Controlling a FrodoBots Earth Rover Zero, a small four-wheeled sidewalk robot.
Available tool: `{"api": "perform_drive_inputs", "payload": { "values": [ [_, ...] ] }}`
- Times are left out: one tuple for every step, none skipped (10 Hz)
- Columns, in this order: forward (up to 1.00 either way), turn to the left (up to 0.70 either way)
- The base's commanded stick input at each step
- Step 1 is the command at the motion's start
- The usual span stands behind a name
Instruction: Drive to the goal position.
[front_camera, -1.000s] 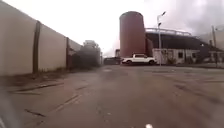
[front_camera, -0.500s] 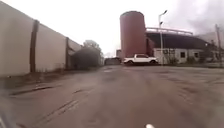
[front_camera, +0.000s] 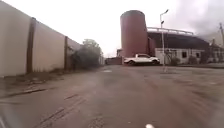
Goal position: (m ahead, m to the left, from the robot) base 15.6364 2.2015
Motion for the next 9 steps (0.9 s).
{"api": "perform_drive_inputs", "payload": {
  "values": [
    [0.60, 0.00],
    [0.60, 0.00],
    [0.60, 0.00],
    [0.60, 0.00],
    [0.60, 0.00],
    [0.60, 0.00],
    [0.60, 0.00],
    [0.60, 0.00],
    [0.60, 0.00]
  ]
}}
